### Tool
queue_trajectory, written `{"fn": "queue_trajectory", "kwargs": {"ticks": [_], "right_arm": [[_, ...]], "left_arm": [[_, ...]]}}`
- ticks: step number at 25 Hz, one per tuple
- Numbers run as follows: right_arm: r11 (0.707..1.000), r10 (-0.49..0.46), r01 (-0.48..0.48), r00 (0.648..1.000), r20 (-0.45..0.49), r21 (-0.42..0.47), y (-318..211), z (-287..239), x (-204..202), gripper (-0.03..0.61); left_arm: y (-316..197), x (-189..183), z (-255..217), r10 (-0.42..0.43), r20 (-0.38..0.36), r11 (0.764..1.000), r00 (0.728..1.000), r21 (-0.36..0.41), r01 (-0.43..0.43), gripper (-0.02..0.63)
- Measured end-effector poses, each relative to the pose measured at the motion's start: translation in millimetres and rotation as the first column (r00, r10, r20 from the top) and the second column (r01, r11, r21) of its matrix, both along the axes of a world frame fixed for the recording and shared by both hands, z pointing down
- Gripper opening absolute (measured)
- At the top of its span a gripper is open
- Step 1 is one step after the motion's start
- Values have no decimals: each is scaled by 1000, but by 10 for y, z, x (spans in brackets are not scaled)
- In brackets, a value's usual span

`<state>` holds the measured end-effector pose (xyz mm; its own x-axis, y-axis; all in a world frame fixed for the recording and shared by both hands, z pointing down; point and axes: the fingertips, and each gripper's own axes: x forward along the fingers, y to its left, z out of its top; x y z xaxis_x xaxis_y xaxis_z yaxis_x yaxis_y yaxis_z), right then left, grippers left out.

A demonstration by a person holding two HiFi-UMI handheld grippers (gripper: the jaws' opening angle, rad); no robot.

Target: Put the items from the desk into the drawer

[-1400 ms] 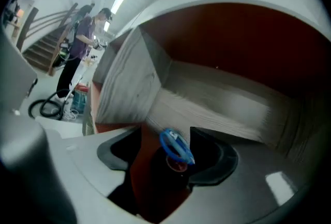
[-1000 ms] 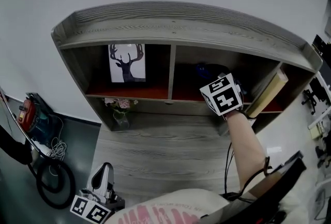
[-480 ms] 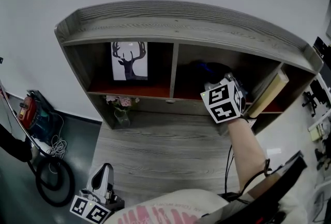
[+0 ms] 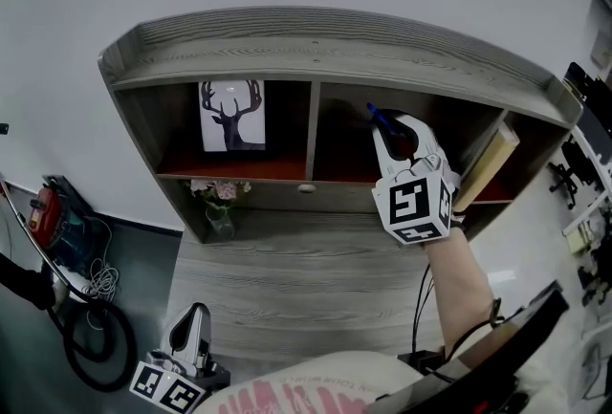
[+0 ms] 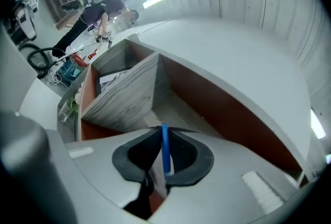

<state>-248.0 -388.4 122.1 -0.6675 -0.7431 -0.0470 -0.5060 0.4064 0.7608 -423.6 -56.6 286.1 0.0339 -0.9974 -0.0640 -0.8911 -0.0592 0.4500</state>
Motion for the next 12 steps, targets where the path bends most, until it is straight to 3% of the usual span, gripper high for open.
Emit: {"fn": "queue_trajectory", "kwargs": {"ticks": [8,12], "right_arm": [[990,-104,119,976,190,-73,696,-237,298,46],[978,-85,138,949,303,-157,899,-137,547,46]], "left_arm": [[-161,116,-3,102,1,995,995,13,-102,20],[-344,344,-37,209,3,977,978,33,-209,20]]}}
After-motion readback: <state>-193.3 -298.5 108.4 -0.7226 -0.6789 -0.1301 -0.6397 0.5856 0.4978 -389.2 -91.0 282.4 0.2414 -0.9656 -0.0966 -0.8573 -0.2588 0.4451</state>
